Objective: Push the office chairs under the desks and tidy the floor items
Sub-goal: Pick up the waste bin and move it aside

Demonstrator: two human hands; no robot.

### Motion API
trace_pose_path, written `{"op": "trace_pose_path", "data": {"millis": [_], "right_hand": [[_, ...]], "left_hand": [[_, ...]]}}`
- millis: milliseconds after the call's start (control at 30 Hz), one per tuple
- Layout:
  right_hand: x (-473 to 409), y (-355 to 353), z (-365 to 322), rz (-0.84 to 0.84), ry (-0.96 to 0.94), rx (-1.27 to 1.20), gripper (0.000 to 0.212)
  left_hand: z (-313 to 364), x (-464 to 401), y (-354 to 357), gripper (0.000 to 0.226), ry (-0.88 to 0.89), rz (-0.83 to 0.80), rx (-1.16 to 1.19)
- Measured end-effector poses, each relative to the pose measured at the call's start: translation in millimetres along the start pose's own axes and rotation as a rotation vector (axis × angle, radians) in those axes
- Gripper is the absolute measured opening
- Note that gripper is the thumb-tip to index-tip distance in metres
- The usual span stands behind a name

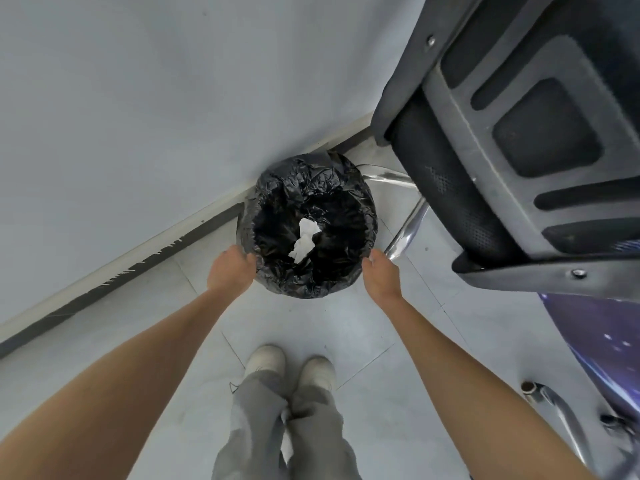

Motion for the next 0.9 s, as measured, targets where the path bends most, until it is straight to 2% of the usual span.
{"op": "trace_pose_path", "data": {"millis": [133, 267, 367, 500, 567, 667, 767, 900], "right_hand": [[82, -40, -52, 0.006, -0.055, -0.068, 0.022], [195, -91, -93, 0.085, -0.115, -0.247, 0.024], [293, -127, -102, 0.130, -0.148, -0.439, 0.031], [402, -156, -92, 0.188, -0.186, -0.580, 0.032], [448, -164, -84, 0.276, -0.182, -0.671, 0.034], [498, -161, -70, 0.423, -0.150, -0.809, 0.038], [533, -144, -54, 0.624, -0.066, -0.962, 0.036], [570, -89, -43, 0.924, 0.097, -1.234, 0.036]], "left_hand": [[49, 91, -41, 0.032, 0.174, -0.039, 0.188], [97, 212, -80, 0.024, 0.328, -0.114, 0.496], [118, 306, -101, 0.021, 0.488, -0.170, 0.524], [136, 395, -110, 0.022, 0.643, -0.279, 0.473], [146, 430, -109, 0.022, 0.698, -0.337, 0.477], [153, 463, -99, 0.021, 0.715, -0.524, 0.422], [159, 480, -79, 0.021, 0.763, -0.737, 0.233], [160, 488, -59, 0.026, 0.833, -0.984, -0.135]]}}
Point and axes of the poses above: each hand's wrist, its own x-axis away from the middle knuckle, its own y-axis out of the palm, z = x × y, the point moved 1 cm from there along -x, towards the middle knuckle, and after that the axes turned 12 degrees about -z, right-handed, at the moved point
